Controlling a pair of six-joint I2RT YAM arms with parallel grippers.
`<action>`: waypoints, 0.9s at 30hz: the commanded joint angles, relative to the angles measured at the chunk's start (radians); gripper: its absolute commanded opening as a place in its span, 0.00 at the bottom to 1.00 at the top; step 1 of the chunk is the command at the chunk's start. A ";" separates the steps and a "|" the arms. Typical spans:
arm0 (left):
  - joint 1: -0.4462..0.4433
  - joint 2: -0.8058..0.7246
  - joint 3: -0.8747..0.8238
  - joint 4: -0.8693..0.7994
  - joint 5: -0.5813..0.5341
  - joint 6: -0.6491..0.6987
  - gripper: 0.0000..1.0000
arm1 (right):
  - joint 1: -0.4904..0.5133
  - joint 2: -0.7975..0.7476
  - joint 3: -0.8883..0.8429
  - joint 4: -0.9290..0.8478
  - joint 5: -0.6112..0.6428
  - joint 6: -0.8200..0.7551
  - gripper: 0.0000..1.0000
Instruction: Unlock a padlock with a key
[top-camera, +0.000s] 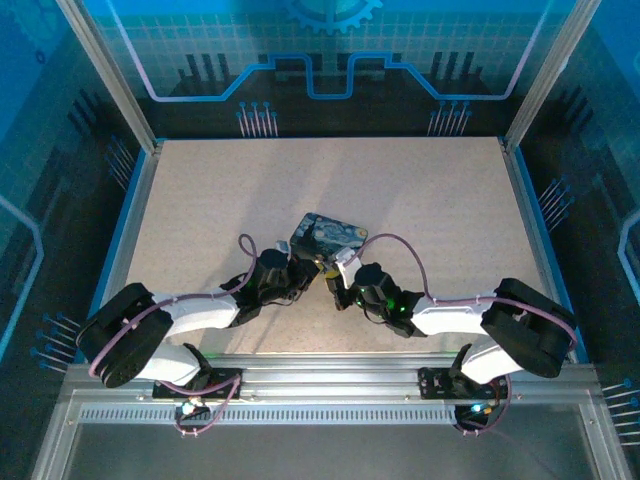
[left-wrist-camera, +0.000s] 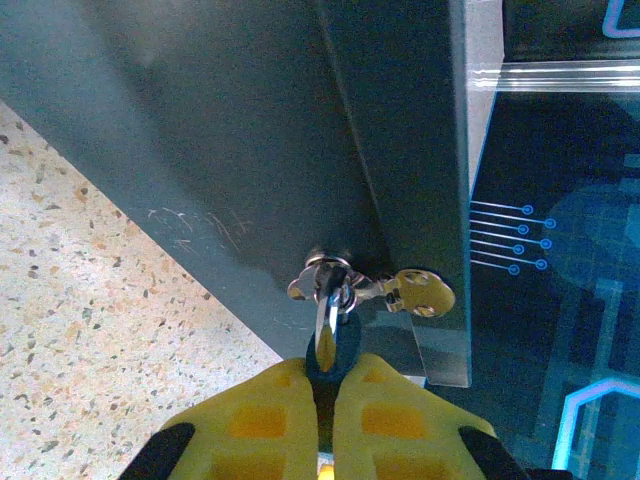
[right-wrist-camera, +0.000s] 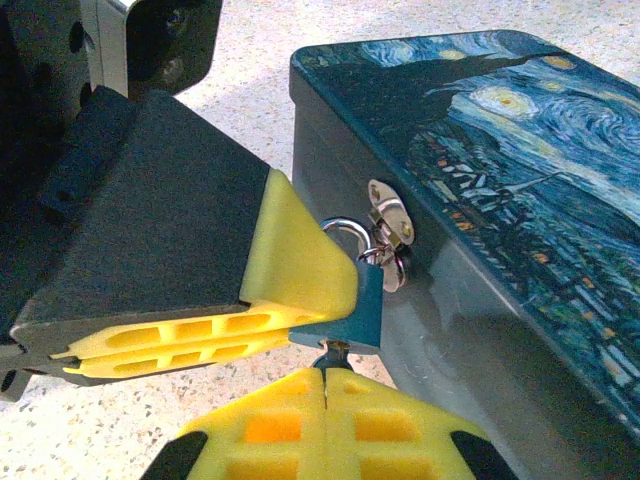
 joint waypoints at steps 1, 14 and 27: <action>-0.028 -0.009 0.029 0.042 0.047 -0.006 0.00 | -0.044 -0.002 -0.025 0.053 -0.016 0.039 0.00; -0.032 -0.009 0.026 0.044 0.039 -0.006 0.00 | -0.082 -0.076 -0.065 0.042 -0.078 -0.008 0.06; -0.032 -0.027 0.026 0.027 0.034 -0.020 0.00 | 0.057 -0.188 -0.119 -0.060 0.155 -0.451 0.44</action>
